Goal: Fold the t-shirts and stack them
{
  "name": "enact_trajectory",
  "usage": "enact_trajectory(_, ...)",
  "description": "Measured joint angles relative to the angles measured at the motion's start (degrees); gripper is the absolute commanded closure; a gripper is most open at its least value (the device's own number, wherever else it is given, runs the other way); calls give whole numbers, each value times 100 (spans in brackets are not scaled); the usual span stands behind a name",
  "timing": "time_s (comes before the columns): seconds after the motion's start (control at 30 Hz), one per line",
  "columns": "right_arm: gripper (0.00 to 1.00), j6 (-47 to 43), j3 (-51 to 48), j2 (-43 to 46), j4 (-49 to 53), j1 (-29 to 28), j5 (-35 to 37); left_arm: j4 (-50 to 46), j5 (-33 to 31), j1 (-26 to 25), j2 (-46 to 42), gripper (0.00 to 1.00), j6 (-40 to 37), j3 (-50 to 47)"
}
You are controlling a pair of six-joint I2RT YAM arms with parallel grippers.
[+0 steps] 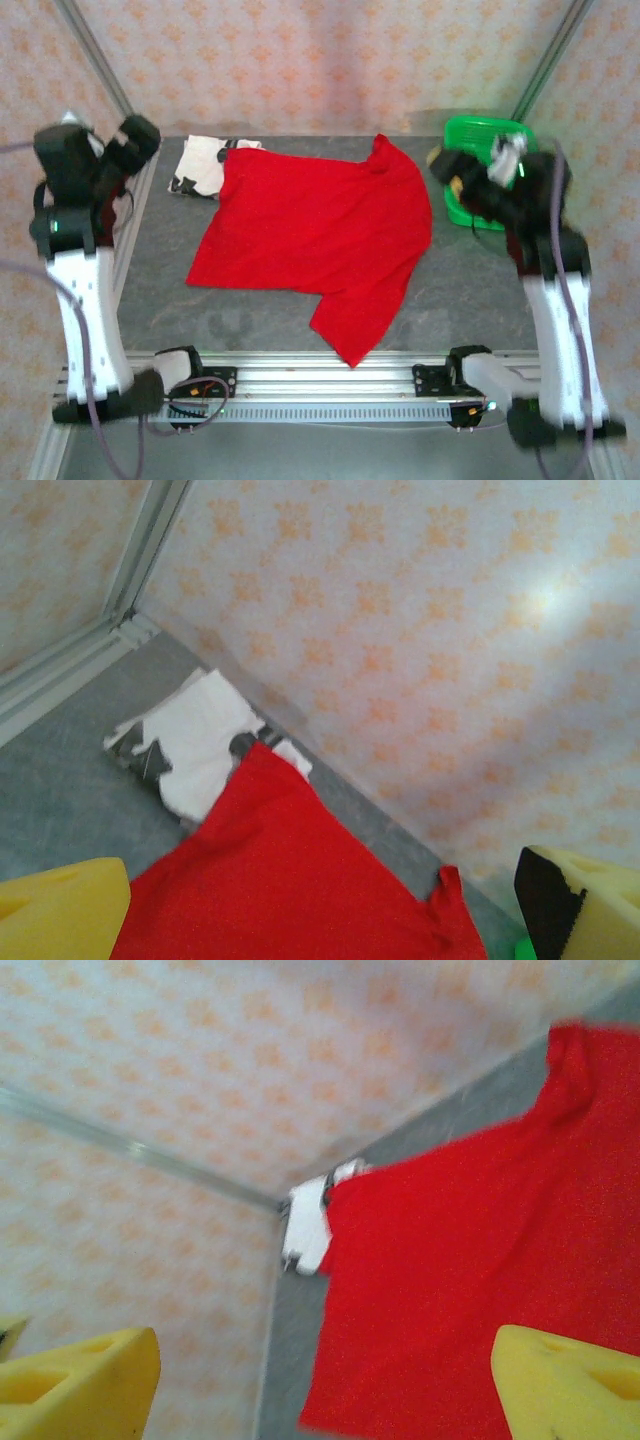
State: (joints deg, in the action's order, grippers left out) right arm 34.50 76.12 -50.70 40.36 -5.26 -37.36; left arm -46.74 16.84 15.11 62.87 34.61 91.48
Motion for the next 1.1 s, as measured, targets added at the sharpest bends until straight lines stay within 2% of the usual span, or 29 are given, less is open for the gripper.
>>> enact_trajectory(0.1, 14, 356, -1423, 1080, 173, -236, -236, -205, 149, -7, -400, 0, -9, -1150)
enact_trajectory(0.23, 16, 675, -3106, 1646, 623, -479, -302, -601, 157, -7, -162, 0, -37, -2551)
enact_trajectory(0.33, 16, 901, -3960, 1941, 745, -625, -332, -874, 111, -7, -76, 3, -83, -3222)
enact_trajectory(0.53, 22, 1121, -4411, 2203, 664, -1139, -337, -831, 87, -7, -7, 9, -166, -3908)
enact_trajectory(0.67, 24, 1327, -4929, 2258, 542, -1648, -275, -627, 90, 4, 485, 16, -168, -4192)
enact_trajectory(0.9, 28, 1967, -5626, 2009, -61, -3091, 162, -31, 118, 232, 1174, 29, -149, -4360)
enact_trajectory(1.1, 34, 2898, -6002, 1644, -911, -4334, 662, 649, 356, 295, 1556, 31, -122, -4415)
